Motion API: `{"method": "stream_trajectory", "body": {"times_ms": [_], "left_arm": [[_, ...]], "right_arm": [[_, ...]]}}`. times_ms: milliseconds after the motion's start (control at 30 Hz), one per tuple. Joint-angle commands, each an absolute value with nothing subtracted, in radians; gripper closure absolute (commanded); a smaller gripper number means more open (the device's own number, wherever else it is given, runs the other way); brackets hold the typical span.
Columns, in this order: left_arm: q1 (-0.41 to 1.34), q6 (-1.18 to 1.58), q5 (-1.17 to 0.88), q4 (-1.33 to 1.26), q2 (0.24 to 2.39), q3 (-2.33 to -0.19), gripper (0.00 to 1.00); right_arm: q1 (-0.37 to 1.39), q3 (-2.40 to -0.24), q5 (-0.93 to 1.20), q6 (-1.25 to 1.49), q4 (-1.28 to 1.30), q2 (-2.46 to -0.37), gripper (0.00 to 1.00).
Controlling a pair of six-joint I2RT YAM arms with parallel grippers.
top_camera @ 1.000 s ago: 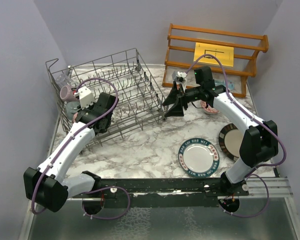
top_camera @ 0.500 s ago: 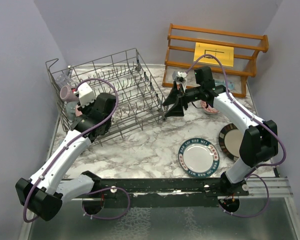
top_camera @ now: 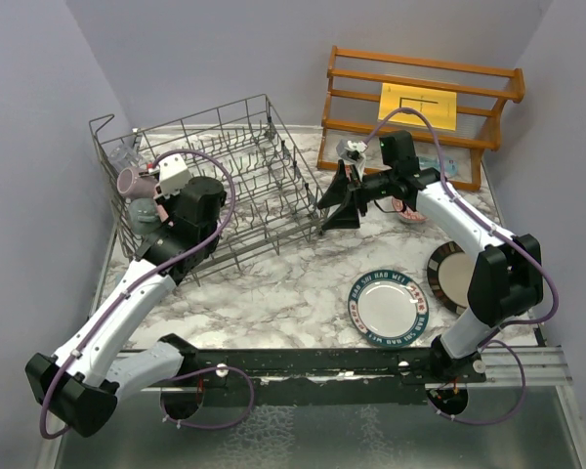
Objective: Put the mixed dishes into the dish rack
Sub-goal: Pick up the cup from the dish rack.
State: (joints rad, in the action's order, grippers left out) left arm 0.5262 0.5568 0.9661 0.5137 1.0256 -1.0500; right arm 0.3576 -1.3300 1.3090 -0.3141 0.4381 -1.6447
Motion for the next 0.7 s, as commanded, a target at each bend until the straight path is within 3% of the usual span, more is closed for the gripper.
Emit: {"method": "stream_trajectory", "body": {"times_ms": [0, 200, 667], "left_arm": [[0.542, 0.447, 0.988, 0.333, 0.950, -1.018, 1.00], [0.552, 0.293, 0.918, 0.163, 0.891, -0.953, 1.00], [0.668, 0.202, 0.516, -0.036, 0.919, -0.971, 1.00]], "right_arm": [[0.350, -1.315, 1.362, -0.278, 0.383, -1.655, 0.27], [0.349, -1.310, 1.378, -0.247, 0.356, -1.660, 0.27], [0.314, -1.267, 1.379, 0.011, 0.121, -1.547, 0.25]]}}
